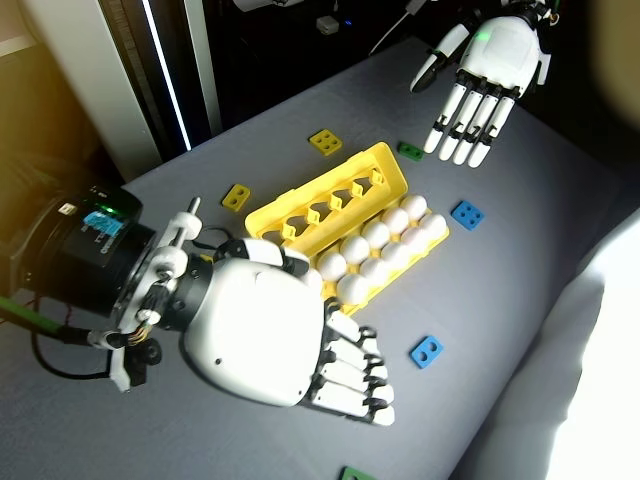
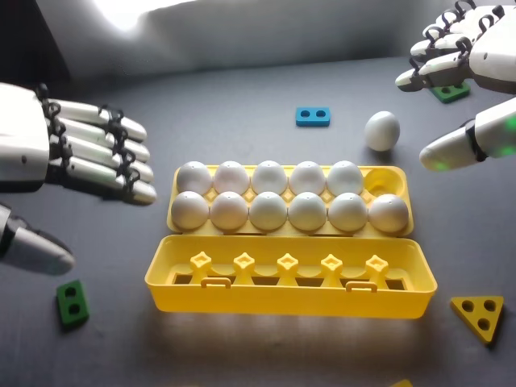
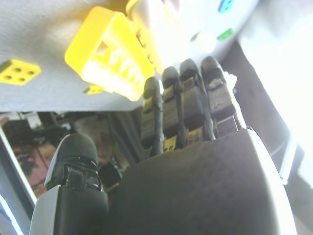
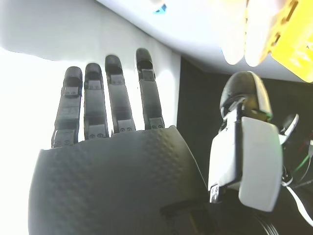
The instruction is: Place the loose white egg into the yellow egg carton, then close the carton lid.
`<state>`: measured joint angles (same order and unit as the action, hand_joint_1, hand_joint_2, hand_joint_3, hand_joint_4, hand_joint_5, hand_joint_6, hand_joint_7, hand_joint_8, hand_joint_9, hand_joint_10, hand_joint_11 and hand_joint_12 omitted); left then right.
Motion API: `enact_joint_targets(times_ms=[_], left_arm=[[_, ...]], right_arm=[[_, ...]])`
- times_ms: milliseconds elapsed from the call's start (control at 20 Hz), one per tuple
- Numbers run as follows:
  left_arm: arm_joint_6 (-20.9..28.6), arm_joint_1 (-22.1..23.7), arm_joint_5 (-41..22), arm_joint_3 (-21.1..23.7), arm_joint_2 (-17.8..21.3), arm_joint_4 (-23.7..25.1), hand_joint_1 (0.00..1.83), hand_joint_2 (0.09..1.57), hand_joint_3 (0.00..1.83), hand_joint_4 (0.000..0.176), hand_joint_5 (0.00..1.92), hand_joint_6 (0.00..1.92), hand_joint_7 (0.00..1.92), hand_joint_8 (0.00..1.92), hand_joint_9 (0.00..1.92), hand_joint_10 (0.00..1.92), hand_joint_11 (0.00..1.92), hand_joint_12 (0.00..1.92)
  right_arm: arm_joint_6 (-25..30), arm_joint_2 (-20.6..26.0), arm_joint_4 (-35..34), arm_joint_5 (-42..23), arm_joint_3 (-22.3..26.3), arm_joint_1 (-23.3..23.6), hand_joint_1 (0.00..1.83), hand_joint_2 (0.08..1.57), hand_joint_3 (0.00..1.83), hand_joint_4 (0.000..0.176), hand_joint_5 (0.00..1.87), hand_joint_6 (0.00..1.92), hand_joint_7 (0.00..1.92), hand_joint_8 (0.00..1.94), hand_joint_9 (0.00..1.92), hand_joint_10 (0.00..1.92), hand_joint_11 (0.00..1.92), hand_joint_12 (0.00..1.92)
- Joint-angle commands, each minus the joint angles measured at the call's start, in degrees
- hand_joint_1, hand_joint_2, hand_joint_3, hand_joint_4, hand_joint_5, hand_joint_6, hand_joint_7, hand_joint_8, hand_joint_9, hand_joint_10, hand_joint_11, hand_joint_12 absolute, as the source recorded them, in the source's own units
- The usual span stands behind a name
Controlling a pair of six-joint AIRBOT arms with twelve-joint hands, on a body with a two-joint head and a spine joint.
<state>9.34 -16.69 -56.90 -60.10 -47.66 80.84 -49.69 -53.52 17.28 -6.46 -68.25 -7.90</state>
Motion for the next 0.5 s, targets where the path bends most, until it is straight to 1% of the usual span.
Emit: enact_joint_targets(times_ms=[0, 150, 200, 250, 350, 400, 450], left_arm=[[0.53, 0.04, -2.67, -0.59, 0.96, -4.34, 0.0, 1.28, 0.0, 0.0, 0.3, 0.0, 0.29, 0.0, 0.2, 0.01, 0.0, 0.27], [0.83, -1.04, -3.42, -0.99, 0.83, -3.91, 0.0, 1.28, 0.0, 0.0, 0.31, 0.0, 0.3, 0.0, 0.2, 0.01, 0.0, 0.28], [1.39, -1.35, -3.44, -1.03, 0.82, -3.44, 0.0, 1.28, 0.0, 0.0, 0.3, 0.0, 0.29, 0.0, 0.2, 0.0, 0.0, 0.28], [2.05, -1.89, -3.46, -1.01, 1.04, -3.44, 0.0, 1.27, 0.0, 0.0, 0.31, 0.0, 0.29, 0.0, 0.21, 0.01, 0.0, 0.29], [1.74, -2.59, -3.43, -1.03, 1.48, -3.89, 0.0, 1.27, 0.0, 0.0, 0.3, 0.0, 0.28, 0.0, 0.2, 0.0, 0.0, 0.29], [1.66, -3.2, -3.49, -0.96, 1.85, -4.59, 0.0, 1.26, 0.0, 0.0, 0.3, 0.0, 0.29, 0.0, 0.21, 0.0, 0.0, 0.29], [1.66, -4.09, -3.45, -0.98, 2.32, -5.17, 0.0, 1.26, 0.0, 0.0, 0.3, 0.0, 0.29, 0.0, 0.2, 0.0, 0.0, 0.29]], right_arm=[[0.1, 0.43, -0.34, -5.29, -0.7, 0.75, 0.16, 0.85, 0.0, 0.127, 0.3, 0.0, 0.1, 0.0, 0.0, 0.0, 0.0, 0.0], [0.09, -0.94, -0.34, -5.3, -2.42, 1.31, 0.16, 0.83, 0.0, 0.129, 0.3, 0.0, 0.1, 0.0, 0.0, 0.0, 0.0, 0.0], [0.09, -1.47, -0.34, -5.32, -3.13, 1.42, 0.23, 0.79, 0.0, 0.137, 0.29, 0.0, 0.1, 0.0, 0.01, 0.0, 0.0, 0.0], [0.08, -2.31, -0.33, -5.32, -4.42, 1.5, 0.39, 0.76, 0.0, 0.161, 0.26, 0.0, 0.0, 0.0, 0.0, 0.0, 0.0, 0.0], [0.07, -3.25, -0.32, -5.3, -6.12, 1.44, 0.43, 0.76, 0.0, 0.168, 0.25, 0.0, 0.0, 0.0, 0.0, 0.0, 0.0, 0.0], [0.07, -3.81, -0.32, -5.3, -7.02, 1.44, 0.51, 0.76, 0.0, 0.176, 0.25, 0.0, 0.0, 0.0, 0.0, 0.0, 0.0, 0.0], [0.07, -4.59, -0.31, -5.34, -8.31, 1.4, 0.54, 0.75, 0.0, 0.176, 0.26, 0.0, 0.0, 0.0, 0.0, 0.0, 0.0, 0.0]])
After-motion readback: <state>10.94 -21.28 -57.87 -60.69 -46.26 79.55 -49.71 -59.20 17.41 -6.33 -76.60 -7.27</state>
